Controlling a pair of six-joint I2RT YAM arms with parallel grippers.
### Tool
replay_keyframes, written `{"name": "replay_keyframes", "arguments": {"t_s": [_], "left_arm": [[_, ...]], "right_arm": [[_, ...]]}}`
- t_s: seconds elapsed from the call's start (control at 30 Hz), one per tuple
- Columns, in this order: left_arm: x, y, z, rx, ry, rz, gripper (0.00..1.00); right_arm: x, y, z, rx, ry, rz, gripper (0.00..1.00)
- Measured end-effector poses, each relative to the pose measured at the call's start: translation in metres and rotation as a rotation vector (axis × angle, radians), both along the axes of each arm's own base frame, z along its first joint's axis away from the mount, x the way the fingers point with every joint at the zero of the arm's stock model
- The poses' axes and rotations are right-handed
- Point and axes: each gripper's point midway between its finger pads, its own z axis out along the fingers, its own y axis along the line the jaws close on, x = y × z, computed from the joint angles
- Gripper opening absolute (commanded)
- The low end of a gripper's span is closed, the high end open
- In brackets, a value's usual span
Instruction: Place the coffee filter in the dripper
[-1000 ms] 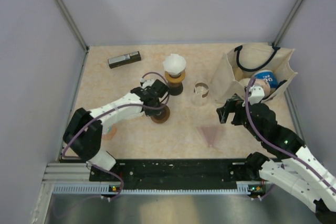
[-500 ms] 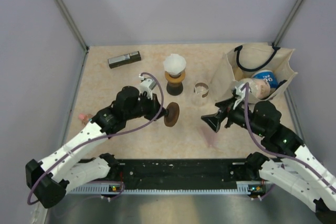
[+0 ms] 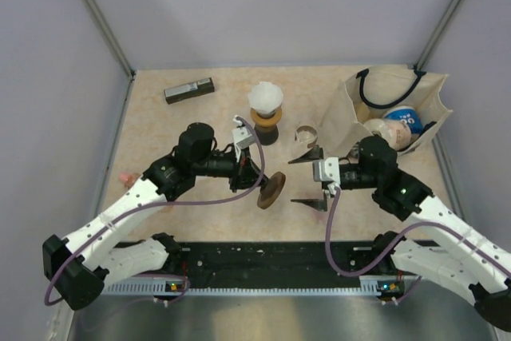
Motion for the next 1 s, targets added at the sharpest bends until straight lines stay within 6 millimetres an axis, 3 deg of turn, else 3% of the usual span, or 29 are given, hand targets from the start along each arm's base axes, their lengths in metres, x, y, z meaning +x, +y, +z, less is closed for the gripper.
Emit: {"name": "replay_keyframes", "arguments": {"t_s": [0.13, 0.23, 0.47, 0.63, 0.73, 0.8, 0.97, 1.0], "left_arm": [[-0.003, -0.004, 0.001, -0.003, -0.003, -0.055, 0.00], [-0.007, -0.004, -0.003, 0.006, 0.012, -0.076, 0.00], [-0.013, -0.004, -0.002, -0.003, 0.016, -0.114, 0.00], [-0.014, -0.006, -0.004, -0.003, 0.027, -0.133, 0.00], [-0.014, -0.007, -0.005, 0.001, 0.034, -0.139, 0.00], [-0.014, -0.006, -0.006, 0.003, 0.037, -0.139, 0.13], [-0.008, -0.005, -0.007, 0.021, 0.038, -0.086, 0.63], [-0.006, -0.003, -0.006, 0.025, 0.036, -0.064, 0.83]], "right_arm": [[0.001, 0.017, 0.006, -0.038, -0.048, 0.130, 0.77], [-0.002, 0.024, 0.008, -0.049, -0.057, 0.204, 0.60], [-0.021, 0.026, 0.006, -0.049, -0.071, 0.302, 0.58], [-0.024, 0.028, 0.004, -0.057, -0.064, 0.319, 0.38], [-0.022, 0.032, 0.006, -0.062, -0.057, 0.325, 0.19], [-0.022, 0.033, 0.006, -0.067, -0.050, 0.329, 0.00], [-0.029, 0.031, 0.007, -0.076, -0.018, 0.351, 0.00], [-0.030, 0.030, 0.008, -0.077, -0.014, 0.354, 0.00]]}}
